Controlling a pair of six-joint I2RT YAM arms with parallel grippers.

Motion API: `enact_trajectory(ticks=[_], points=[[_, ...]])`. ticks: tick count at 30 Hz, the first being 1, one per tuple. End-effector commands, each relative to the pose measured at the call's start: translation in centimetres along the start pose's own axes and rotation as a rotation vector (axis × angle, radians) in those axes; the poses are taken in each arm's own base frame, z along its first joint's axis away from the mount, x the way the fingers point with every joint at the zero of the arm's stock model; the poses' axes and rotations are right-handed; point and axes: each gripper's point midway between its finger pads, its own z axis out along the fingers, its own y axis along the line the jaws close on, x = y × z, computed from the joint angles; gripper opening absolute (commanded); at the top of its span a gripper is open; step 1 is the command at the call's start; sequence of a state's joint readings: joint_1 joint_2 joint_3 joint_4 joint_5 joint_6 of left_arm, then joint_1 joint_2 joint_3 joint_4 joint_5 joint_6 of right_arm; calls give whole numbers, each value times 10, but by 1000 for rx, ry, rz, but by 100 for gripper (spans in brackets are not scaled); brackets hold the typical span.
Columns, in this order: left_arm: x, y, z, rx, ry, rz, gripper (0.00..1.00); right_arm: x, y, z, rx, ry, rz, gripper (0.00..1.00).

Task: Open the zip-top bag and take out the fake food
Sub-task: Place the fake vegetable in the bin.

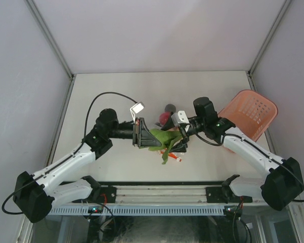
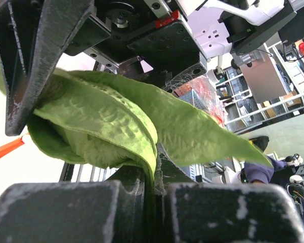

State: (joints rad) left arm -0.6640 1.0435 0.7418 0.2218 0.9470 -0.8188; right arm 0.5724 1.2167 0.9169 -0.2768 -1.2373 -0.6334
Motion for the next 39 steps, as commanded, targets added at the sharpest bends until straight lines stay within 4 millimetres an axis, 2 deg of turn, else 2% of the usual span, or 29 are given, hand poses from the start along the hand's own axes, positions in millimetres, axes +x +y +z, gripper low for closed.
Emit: enact_trajectory(ticks=[1, 8, 11, 14, 17, 20, 23, 26, 33, 36, 39], points=[[-29, -33, -2, 75, -47, 129, 0, -8, -9, 4, 23, -2, -1, 89], [-34, -44, -2, 110, -53, 128, 0, -12, -9, 6, 16, -15, -5, 70], [-36, -44, -1, 115, -48, 125, 0, -15, -9, 7, 11, -26, 0, 56], [-38, -45, 0, 114, -49, 118, 1, -16, -8, 7, 8, -29, 1, 38], [-42, -46, -3, 111, -60, 119, 11, -19, -7, 5, -1, -41, -1, 26], [-45, -49, -7, 95, -80, 135, 32, -23, -8, 0, 1, -54, 4, 13], [-49, -43, -16, 8, -104, 176, 56, -27, -8, -5, 5, -67, 9, 2], [-56, -36, -31, -101, -142, 254, 72, -31, -10, -10, 21, -71, 10, 0], [-66, -27, -69, -278, -234, 407, 82, -45, -22, -33, 98, -80, 54, 0], [-73, -15, -87, -375, -278, 470, 89, -50, -29, -43, 145, -77, 81, 0], [-79, 3, -105, -505, -322, 521, 100, -53, -36, -55, 200, -72, 99, 0]])
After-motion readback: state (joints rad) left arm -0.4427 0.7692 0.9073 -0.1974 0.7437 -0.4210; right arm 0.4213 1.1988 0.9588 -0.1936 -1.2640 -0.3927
